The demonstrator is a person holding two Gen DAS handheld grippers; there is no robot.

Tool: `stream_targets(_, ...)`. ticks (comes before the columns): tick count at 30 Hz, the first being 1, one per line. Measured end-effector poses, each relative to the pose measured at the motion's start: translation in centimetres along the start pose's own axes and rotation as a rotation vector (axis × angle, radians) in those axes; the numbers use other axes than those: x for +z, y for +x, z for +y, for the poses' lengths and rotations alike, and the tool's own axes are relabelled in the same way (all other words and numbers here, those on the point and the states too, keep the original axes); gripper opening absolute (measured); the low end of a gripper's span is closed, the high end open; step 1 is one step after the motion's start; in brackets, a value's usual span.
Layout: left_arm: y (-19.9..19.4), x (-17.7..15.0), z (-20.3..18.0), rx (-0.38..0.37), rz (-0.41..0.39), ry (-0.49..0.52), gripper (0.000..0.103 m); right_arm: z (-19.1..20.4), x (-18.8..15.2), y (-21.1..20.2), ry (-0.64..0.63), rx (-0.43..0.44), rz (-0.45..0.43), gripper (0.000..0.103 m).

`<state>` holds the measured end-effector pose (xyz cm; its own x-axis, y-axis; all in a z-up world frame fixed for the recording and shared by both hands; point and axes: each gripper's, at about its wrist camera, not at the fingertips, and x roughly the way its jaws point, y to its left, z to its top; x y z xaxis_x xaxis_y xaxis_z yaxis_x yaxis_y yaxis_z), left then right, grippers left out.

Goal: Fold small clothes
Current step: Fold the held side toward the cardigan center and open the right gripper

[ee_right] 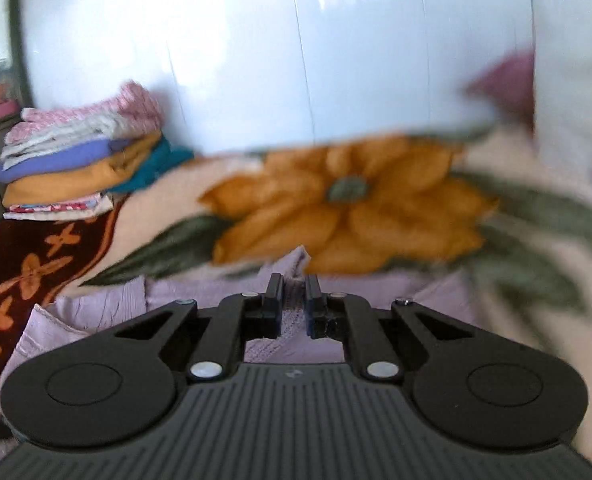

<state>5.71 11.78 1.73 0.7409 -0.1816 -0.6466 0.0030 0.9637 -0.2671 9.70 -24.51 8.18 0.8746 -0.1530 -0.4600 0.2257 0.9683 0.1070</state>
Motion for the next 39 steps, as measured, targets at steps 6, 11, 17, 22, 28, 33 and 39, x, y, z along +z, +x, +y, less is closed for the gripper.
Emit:
stream_targets(6,-0.1,0.0,0.2,-0.008,-0.001,-0.024,0.038,-3.6,-2.5,-3.2,-0.044,-0.068,0.058,0.011)
stream_targets(11,0.0,0.0,0.1,-0.001,0.001,-0.014,0.038,-5.9,-6.2,-0.9,-0.025,-0.024,0.252,0.024)
stream_targets(17,0.0,0.0,0.1,0.001,0.004,-0.003,0.038,-7.6,-3.5,-1.9,0.074,0.004,0.153,0.051)
stream_targets(22,0.1,0.0,-0.3,0.014,0.002,0.000,0.038,-7.4,-2.6,0.6,0.053,-0.006,0.194,0.051)
stream_targets(28,0.1,0.0,-0.5,0.024,0.005,0.014,0.038,-6.1,-4.0,2.5,0.004,0.016,0.244,0.014)
stream_targets(33,0.0,-0.1,-0.5,0.016,-0.007,0.015,0.038,-5.4,-2.1,0.0,-0.035,-0.023,0.050,0.008)
stream_targets(39,0.3,-0.1,-0.7,0.021,-0.006,0.032,0.038,-6.2,-4.2,5.2,-0.019,-0.055,0.223,0.010)
